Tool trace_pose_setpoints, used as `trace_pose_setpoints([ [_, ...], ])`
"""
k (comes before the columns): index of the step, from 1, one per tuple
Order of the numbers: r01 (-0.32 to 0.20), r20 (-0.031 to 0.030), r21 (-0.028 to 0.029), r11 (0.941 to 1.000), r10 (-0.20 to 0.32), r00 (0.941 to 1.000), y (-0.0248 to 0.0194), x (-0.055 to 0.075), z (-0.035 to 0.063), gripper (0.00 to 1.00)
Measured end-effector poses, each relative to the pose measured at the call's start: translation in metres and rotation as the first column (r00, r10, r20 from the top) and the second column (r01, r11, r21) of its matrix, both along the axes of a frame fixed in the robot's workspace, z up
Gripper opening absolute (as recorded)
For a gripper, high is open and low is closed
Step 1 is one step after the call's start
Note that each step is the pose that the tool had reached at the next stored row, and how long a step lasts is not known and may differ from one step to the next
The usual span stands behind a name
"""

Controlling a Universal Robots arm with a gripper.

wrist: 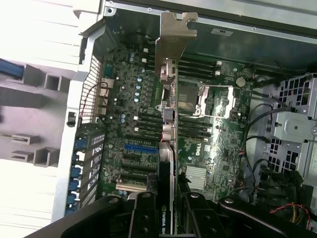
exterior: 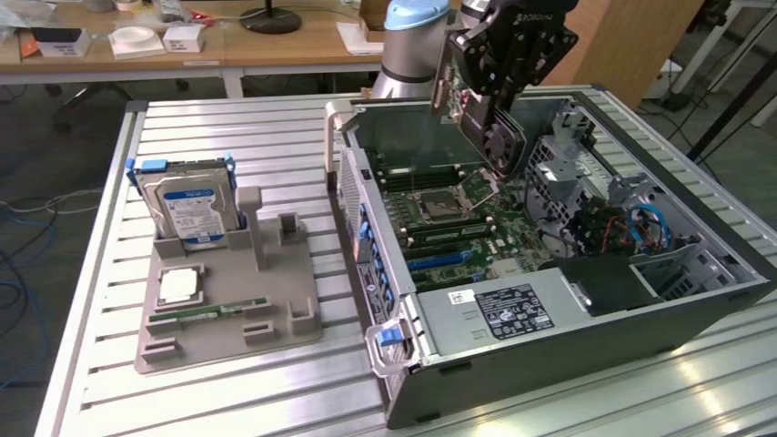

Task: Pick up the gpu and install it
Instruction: 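Insert the gpu into the slot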

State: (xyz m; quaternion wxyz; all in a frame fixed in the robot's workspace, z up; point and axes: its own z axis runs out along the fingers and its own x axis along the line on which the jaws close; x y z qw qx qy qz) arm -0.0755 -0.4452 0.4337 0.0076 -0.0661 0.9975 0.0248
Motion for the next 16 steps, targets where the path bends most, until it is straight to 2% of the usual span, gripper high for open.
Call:
trace_pose_setpoints([
  [16,-0.058,-0.0001,0.0,0.9983,0.058,0.9983,0.0,0.0,0.0,0.26],
])
